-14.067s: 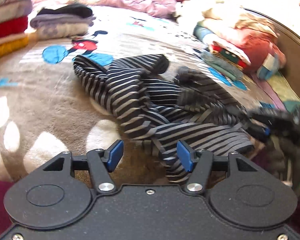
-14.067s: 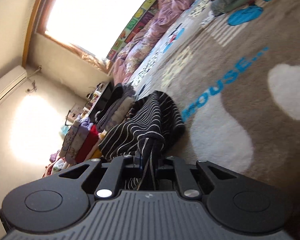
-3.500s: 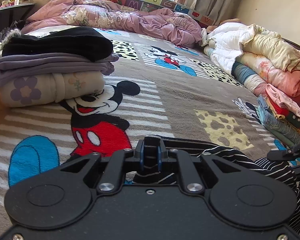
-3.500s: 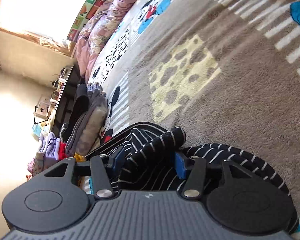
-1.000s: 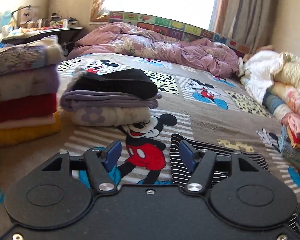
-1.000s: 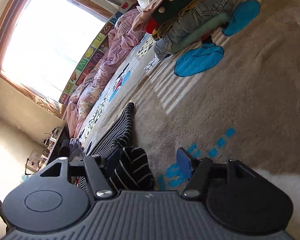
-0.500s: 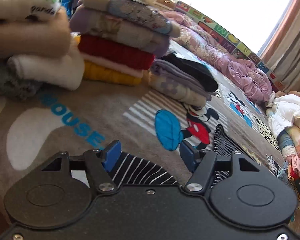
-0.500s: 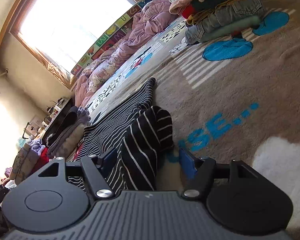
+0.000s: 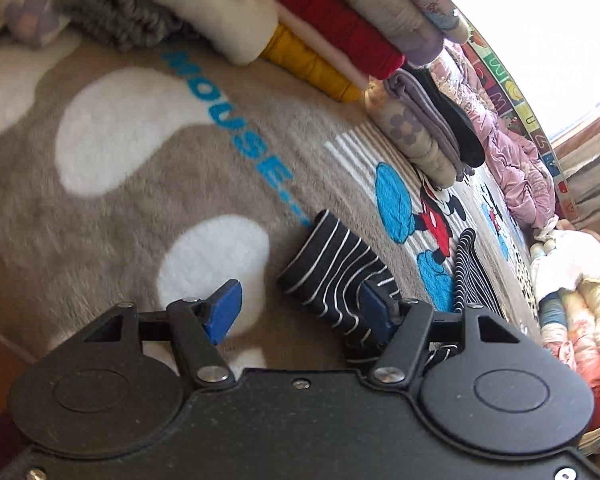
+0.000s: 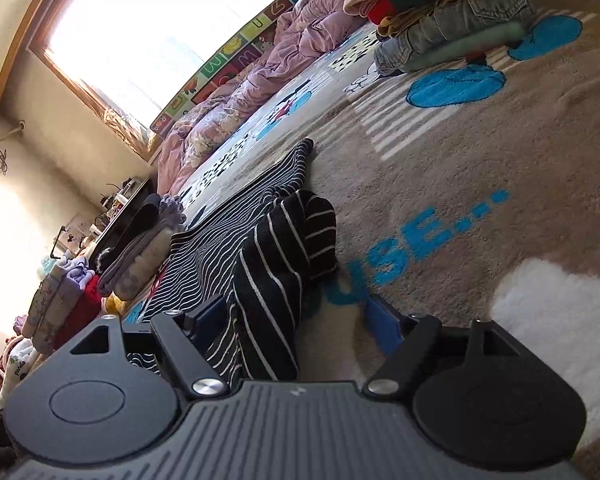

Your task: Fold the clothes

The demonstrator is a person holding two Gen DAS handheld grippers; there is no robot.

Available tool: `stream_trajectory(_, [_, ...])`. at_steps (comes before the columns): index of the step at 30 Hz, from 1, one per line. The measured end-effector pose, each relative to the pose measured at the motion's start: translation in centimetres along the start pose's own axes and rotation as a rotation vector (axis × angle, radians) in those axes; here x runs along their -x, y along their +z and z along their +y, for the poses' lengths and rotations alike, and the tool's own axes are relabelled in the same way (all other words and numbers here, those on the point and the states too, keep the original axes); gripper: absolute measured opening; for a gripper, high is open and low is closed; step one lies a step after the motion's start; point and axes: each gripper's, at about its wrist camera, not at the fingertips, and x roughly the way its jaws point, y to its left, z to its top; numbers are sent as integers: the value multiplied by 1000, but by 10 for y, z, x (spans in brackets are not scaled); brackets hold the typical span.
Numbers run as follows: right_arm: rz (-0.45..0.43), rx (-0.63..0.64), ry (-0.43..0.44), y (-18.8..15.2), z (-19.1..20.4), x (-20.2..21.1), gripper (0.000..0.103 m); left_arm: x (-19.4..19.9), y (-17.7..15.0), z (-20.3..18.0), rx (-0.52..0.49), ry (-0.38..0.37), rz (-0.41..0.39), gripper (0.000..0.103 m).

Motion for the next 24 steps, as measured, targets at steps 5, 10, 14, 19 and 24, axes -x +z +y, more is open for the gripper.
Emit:
stream_trajectory(5, [7,22,35,-4,1,-2,90,-7,-1,-4,25,-32,-19,63])
stream_trajectory(10, [23,36,69,-4,-1,-1,94,-23,-1,-13,9,-24,-11,42])
stream_trajectory(14, [26,53,83,-6,0,0,96,-30,-1,-27,-65,-23,-5,11])
stream_trajectory(19, [26,78,91,-8,2,1,99,-20,5,-59,-259,-52,-60,8])
stream_trajectory(24, [25,83,91,-8,3,2,99,0,15,-94,-517,-41,-150,4])
